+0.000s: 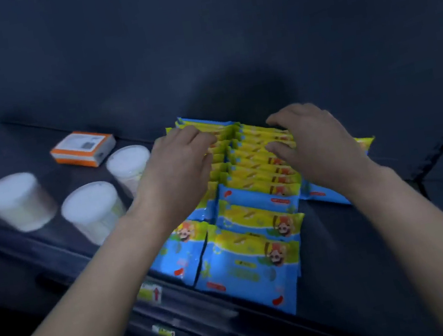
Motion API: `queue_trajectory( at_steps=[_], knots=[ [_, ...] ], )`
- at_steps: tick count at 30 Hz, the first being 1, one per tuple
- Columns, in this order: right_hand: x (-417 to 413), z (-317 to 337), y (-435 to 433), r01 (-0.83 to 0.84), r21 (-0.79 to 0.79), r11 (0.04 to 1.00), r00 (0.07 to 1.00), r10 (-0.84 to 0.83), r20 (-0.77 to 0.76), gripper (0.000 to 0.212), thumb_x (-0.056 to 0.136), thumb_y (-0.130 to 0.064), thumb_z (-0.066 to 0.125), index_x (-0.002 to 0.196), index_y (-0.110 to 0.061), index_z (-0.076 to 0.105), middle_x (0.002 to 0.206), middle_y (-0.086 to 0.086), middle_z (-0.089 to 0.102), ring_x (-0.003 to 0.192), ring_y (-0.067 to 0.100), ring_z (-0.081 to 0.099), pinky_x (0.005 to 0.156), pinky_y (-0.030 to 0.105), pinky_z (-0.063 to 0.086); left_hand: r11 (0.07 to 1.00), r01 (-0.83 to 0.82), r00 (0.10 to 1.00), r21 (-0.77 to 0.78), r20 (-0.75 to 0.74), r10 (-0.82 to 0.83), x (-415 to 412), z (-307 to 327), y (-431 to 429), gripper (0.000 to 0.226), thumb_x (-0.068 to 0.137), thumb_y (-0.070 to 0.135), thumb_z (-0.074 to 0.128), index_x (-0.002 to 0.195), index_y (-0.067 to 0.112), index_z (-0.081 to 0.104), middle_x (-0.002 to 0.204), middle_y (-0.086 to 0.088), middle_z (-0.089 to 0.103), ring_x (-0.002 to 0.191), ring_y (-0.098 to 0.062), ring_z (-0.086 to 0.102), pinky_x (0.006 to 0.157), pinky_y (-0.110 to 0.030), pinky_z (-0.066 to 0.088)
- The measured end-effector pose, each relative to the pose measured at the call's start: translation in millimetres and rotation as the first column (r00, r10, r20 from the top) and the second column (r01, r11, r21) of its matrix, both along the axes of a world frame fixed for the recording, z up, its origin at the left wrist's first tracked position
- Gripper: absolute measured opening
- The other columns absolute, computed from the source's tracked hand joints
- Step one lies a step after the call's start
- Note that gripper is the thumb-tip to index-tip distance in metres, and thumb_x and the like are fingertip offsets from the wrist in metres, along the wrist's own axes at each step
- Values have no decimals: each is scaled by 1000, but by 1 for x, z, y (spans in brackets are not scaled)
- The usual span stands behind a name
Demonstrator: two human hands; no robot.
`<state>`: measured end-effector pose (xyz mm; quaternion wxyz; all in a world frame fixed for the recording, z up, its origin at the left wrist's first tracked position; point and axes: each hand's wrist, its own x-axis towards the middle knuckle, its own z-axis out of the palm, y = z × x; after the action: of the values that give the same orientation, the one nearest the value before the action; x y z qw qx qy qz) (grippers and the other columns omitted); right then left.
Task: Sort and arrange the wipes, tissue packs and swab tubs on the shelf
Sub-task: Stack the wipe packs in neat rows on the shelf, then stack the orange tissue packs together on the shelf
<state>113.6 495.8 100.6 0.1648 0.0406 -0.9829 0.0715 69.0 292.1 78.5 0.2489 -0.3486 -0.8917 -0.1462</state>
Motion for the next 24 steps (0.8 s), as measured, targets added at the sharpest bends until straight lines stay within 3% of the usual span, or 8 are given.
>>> queue_trajectory(
  at_steps=[4,9,12,17,24],
  knots=[
    [-12,7,-55,-83,10,997,996,83,-23,41,90,-30,58,128,-15,53,126,7,54,117,29,46,95,39,33,996,-79,997,41,30,78,0,-3,-60,33,84,24,42,103,8,64,93,-12,62,86,-35,58,75,-45,49],
    [-31,12,-139,-136,34,990,990,137,-26,43,91,-32,56,130,-15,50,129,6,52,119,28,44,96,38,32,982,-168,986,92,29,166,-5,-4,-147,28,82,17,48,101,7,66,95,-12,65,92,-35,60,81,-40,44],
    [-44,15,-192,-147,22,989,989,148,-29,43,90,-31,57,130,-16,51,128,6,53,118,27,44,97,39,34,968,-203,979,146,47,199,-11,2,-204,28,81,15,50,103,8,66,97,-10,64,88,-34,58,77,-46,48],
    [-67,15,-264,-151,16,988,988,152,-27,42,89,-32,58,127,-16,53,125,5,55,117,27,46,96,42,36,932,-283,958,228,104,266,-28,8,-279,26,88,12,58,114,12,62,109,-3,61,102,-23,53,89,-30,35],
    [-94,6,-293,-115,33,993,993,114,30,44,90,-35,56,132,-20,49,130,0,51,122,22,42,99,34,30,937,-264,958,229,172,228,-63,5,-315,26,89,12,56,115,13,61,110,-2,59,103,-21,52,89,-28,34]
  ],
)
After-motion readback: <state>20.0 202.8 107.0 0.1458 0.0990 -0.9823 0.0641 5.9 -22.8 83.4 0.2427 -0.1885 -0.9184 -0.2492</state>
